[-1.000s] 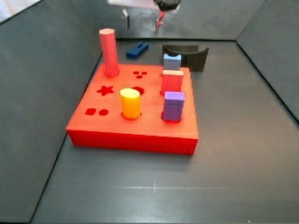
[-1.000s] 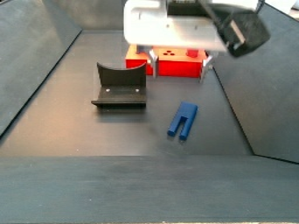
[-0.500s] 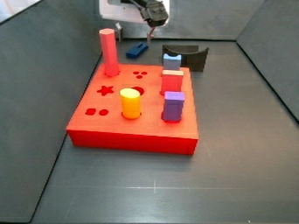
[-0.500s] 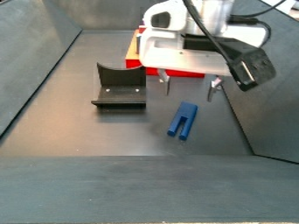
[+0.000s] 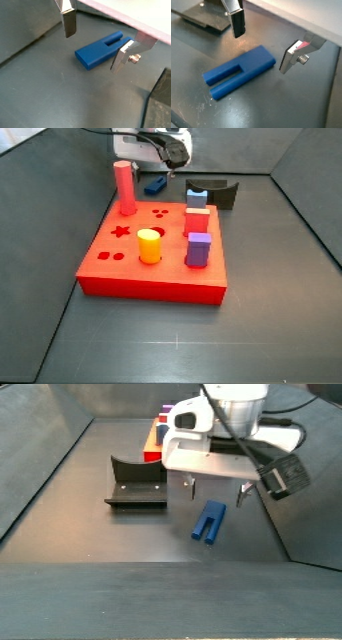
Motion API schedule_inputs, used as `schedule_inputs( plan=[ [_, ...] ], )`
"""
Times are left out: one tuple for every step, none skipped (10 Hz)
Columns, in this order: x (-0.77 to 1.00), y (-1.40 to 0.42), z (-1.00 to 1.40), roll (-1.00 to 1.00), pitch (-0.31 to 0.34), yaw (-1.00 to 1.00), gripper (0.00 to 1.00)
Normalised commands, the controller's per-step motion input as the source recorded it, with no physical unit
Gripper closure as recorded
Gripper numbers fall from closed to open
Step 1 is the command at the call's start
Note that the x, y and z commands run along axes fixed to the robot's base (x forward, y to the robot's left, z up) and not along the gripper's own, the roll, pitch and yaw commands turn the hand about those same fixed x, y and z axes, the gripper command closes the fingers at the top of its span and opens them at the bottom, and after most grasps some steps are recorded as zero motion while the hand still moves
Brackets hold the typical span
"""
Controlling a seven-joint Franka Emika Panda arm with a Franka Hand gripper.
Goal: Pick up the square-circle object. Move up. Place the square-circle object on the fixture. Regrasp the square-circle object. Rotate the square-circle object. Move to above the board. Insert the square-circle object.
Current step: Pick up the square-circle object.
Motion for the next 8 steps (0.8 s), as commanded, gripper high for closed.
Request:
schedule_inputs(
  plan=[
    [-0.02,0.23,-0.43,-0.36,-0.094,-0.04,0.00],
    [-0.06,0.14,-0.19,-0.19,-0.124,0.00,0.00],
    [-0.01,0.13,-0.25,-0.22,-0.117,0.00,0.00],
    [0.00,0.11,-0.27,-0.22,-0.104,0.00,0.00],
    [-0.01,0.00,-0.19,-0.13,-0.106,0.00,0.00],
    [-0.29,0.00,-0.40,-0.14,-0.373,0.00,0.00],
    [-0.25,0.00,-0.27,-0.17,-0.349,0.05,0.00],
    [-0.15,0.00,-0.12,0.00,-0.200,0.01,0.00]
  ],
)
